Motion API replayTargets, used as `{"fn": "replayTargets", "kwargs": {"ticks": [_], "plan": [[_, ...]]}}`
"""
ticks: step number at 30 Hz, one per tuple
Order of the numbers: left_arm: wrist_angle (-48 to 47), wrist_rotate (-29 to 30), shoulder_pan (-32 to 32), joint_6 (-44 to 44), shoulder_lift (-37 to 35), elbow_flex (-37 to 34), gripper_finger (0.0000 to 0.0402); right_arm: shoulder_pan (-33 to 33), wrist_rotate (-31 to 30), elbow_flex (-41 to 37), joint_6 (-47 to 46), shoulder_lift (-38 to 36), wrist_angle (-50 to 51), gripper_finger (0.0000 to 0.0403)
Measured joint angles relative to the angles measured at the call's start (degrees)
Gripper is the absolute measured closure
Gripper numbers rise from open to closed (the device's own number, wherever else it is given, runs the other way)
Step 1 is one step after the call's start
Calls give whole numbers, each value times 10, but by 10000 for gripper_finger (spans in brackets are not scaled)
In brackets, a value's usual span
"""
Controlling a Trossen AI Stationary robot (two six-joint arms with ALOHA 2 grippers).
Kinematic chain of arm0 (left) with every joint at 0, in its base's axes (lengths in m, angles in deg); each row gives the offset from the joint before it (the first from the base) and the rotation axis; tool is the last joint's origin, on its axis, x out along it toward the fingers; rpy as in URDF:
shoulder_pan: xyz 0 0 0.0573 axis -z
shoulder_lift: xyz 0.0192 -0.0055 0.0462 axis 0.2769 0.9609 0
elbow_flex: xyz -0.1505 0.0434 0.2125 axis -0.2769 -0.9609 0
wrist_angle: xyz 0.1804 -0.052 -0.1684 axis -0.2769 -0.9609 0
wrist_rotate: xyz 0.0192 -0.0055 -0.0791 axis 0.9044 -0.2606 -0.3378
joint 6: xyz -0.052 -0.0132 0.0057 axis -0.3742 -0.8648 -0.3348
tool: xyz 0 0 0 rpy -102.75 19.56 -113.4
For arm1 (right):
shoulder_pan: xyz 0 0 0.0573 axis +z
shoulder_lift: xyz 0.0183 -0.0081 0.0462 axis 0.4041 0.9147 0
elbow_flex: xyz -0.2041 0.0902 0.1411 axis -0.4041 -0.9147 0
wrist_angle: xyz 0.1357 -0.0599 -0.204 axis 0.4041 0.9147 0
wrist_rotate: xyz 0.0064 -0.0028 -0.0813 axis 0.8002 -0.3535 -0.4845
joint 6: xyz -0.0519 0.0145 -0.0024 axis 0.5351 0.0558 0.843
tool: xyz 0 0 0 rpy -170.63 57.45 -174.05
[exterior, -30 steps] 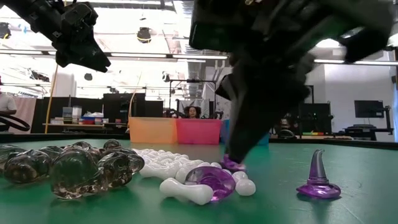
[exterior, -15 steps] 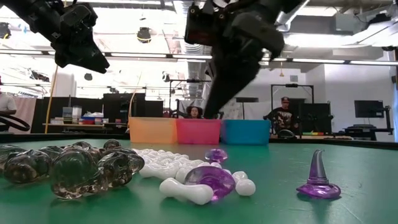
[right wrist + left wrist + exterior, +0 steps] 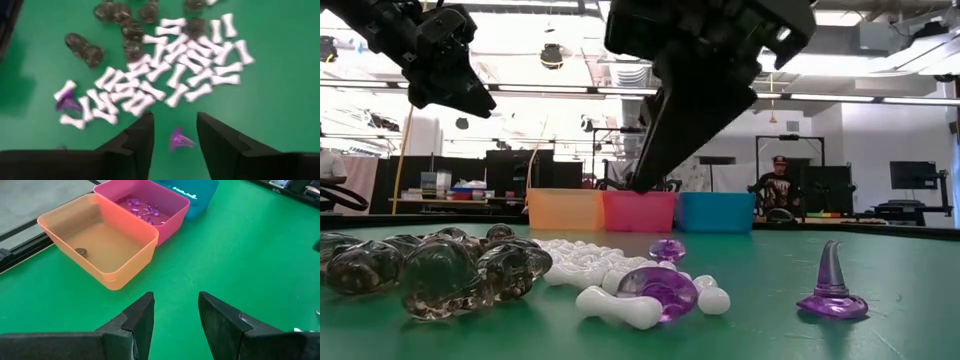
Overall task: Sort Halloween decoration
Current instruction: Put the violet witch hat toy into the red bin
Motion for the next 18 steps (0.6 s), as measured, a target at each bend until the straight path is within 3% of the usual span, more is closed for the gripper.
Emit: {"fn": "replayTargets", "kwargs": {"ticks": [5,12,18], "plan": [[0,0,0,0,0,0,258,24,-33,0,-26,29,18,213],[4,0,0,-5,1,0,258,20,-58,2,-43,52,26,230],[1,-1,0,-5,1,0,258,18,-56,3,-45,56,25,283]]}}
